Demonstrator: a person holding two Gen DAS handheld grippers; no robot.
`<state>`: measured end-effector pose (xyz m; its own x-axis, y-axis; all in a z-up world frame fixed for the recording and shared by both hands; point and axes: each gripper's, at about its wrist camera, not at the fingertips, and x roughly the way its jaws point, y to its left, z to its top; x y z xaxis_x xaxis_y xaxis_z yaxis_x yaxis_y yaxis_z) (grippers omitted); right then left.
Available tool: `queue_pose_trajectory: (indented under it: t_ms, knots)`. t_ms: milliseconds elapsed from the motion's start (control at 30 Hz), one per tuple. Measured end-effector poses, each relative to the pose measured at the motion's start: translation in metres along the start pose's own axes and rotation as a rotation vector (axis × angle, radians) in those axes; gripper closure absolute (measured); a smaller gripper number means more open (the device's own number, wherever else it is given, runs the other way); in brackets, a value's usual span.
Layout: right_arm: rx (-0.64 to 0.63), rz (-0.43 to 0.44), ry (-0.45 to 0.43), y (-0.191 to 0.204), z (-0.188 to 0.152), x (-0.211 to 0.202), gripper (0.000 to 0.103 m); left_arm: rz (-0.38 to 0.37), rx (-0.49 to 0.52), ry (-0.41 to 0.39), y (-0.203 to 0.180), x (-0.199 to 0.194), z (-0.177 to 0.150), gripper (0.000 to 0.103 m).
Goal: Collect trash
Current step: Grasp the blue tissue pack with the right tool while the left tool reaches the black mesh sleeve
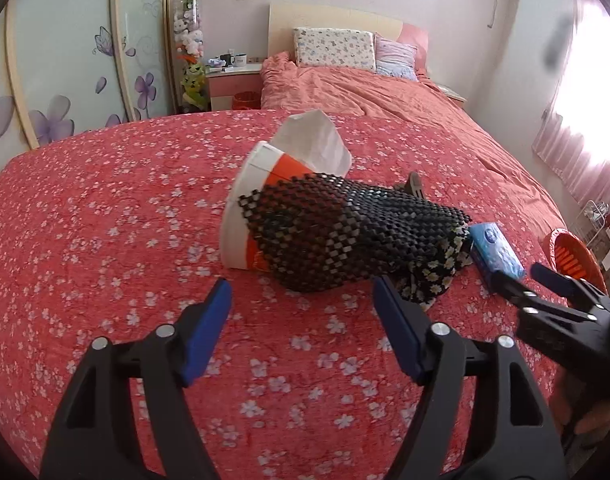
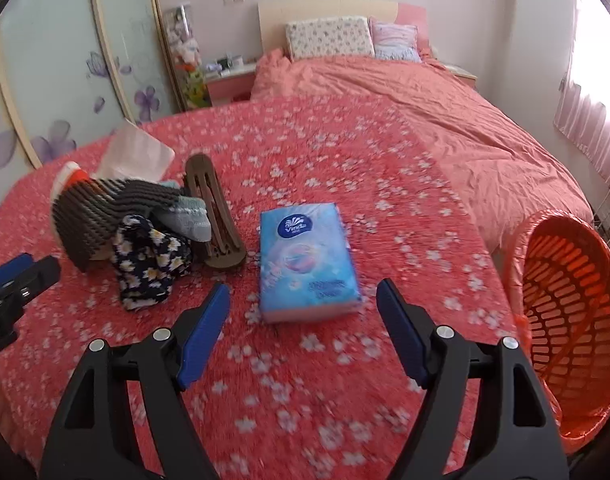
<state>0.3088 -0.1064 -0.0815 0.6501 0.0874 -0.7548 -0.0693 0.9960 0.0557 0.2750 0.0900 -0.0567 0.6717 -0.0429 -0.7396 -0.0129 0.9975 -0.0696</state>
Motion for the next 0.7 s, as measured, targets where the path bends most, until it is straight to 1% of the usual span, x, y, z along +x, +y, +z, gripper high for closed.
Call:
queue_pose_trajectory:
  t_ms: [33,67,100,133,233,267,300,333,367,400,433,467,500,533,567,600,700]
  knots:
    - [-0.005,-0.012,0.009,0.002,0.0,0.004,0.032,0.004,0.009,0.0,-0.005,0.002,-0.001,0.028]
    - [-0.008,-0.024,0.017,0.004,-0.001,0.007,0.043,0.006,0.014,0.001,-0.008,0.004,-0.001,0.028]
    - [-0.004,-0.033,0.029,0.005,-0.001,0.01,0.049,0.009,0.018,0.001,-0.01,0.006,0.0,0.028]
    - [0.01,-0.025,0.043,0.002,-0.002,0.011,0.049,0.014,0.021,0.003,-0.014,0.009,0.002,0.028]
    - [0.046,-0.018,0.027,-0.006,-0.006,0.003,0.05,0.046,0.025,0.005,-0.024,0.018,0.004,0.028]
    - [0.05,-0.017,0.027,-0.007,-0.007,0.002,0.05,0.058,0.025,0.002,-0.027,0.021,0.006,0.032]
    - [0.055,-0.015,0.027,-0.008,-0.009,0.001,0.05,0.068,0.026,-0.002,-0.028,0.023,0.007,0.038]
    - [0.061,-0.012,0.029,-0.01,-0.011,-0.001,0.05,0.086,0.029,-0.006,-0.032,0.026,0.008,0.042]
    - [0.068,-0.007,0.028,-0.011,-0.013,-0.003,0.05,0.095,0.03,-0.008,-0.034,0.027,0.008,0.05]
    - [0.074,-0.003,0.028,-0.013,-0.015,-0.004,0.05,0.103,0.027,-0.011,-0.035,0.028,0.008,0.061]
    - [0.076,-0.002,0.028,-0.013,-0.016,-0.005,0.05,0.107,0.022,-0.012,-0.034,0.029,0.009,0.067]
    - [0.079,-0.001,0.028,-0.014,-0.017,-0.006,0.05,0.088,0.009,-0.008,-0.032,0.029,0.008,0.084]
    - [0.079,-0.001,0.028,-0.013,-0.017,-0.006,0.05,0.067,-0.005,0.0,-0.029,0.028,0.008,0.095]
    - [0.078,-0.002,0.028,-0.013,-0.017,-0.006,0.05,0.04,-0.029,0.006,-0.024,0.026,0.006,0.096]
    - [0.077,-0.003,0.027,-0.014,-0.017,-0.005,0.05,0.031,-0.035,0.002,-0.021,0.023,0.004,0.1]
    - [0.077,-0.003,0.027,-0.014,-0.017,-0.006,0.05,0.028,-0.035,-0.002,-0.018,0.02,0.002,0.101]
    - [0.087,-0.001,0.026,-0.016,-0.019,-0.007,0.05,0.009,-0.045,0.008,-0.002,0.01,-0.009,0.101]
